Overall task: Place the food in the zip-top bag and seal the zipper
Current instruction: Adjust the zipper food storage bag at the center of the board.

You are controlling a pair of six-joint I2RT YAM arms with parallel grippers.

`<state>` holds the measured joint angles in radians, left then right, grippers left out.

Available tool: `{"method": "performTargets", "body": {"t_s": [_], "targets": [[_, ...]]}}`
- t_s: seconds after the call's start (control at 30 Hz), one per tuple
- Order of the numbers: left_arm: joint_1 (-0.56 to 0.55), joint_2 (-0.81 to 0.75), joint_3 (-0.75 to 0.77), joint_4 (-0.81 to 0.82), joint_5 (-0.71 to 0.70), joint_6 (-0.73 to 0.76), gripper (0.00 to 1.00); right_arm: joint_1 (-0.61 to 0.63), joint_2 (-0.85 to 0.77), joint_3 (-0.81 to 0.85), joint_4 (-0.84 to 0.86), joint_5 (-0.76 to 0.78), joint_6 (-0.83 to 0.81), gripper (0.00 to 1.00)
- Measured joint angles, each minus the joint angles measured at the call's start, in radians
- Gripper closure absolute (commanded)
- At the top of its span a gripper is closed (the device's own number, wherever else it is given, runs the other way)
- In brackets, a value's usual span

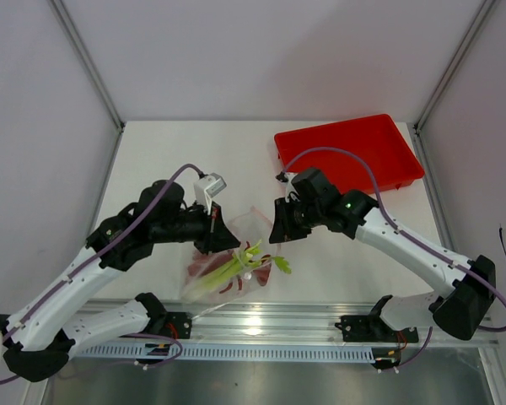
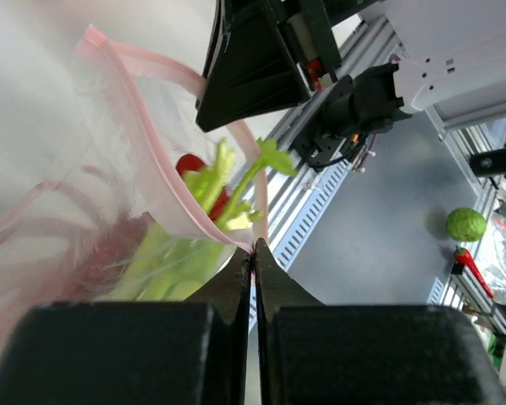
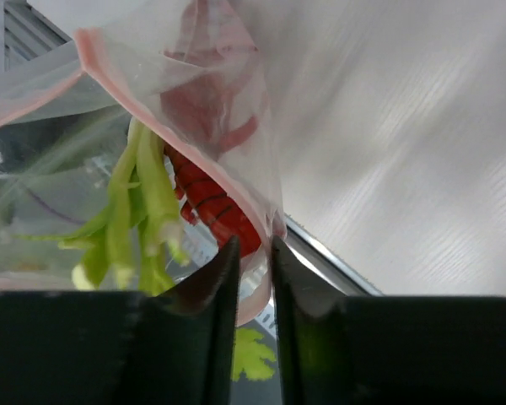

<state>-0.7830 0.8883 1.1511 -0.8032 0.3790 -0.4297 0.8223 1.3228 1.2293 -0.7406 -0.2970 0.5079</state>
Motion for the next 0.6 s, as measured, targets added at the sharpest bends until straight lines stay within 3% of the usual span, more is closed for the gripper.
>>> {"method": "performTargets", "body": {"t_s": [0.1, 0.17, 0.43, 0.6], "targets": [[0.000, 0.002, -0.014, 0.030, 0.019, -0.007, 1.00, 0.000, -0.023, -0.020, 0.003, 0.002, 0.008, 0.44], [0.000, 0.002, -0.014, 0.041, 0.025, -0.007, 0.99, 0.000, -0.056, -0.024, -0.002, 0.006, 0.010, 0.40], [0.000, 0.011, -0.006, 0.061, 0.043, -0.007, 0.99, 0.000, -0.234, -0.037, -0.040, -0.002, 0.004, 0.38], [0.000, 0.017, 0.004, 0.061, 0.045, -0.006, 0.99, 0.003, -0.287, -0.104, -0.045, -0.044, 0.003, 0.42]]}}
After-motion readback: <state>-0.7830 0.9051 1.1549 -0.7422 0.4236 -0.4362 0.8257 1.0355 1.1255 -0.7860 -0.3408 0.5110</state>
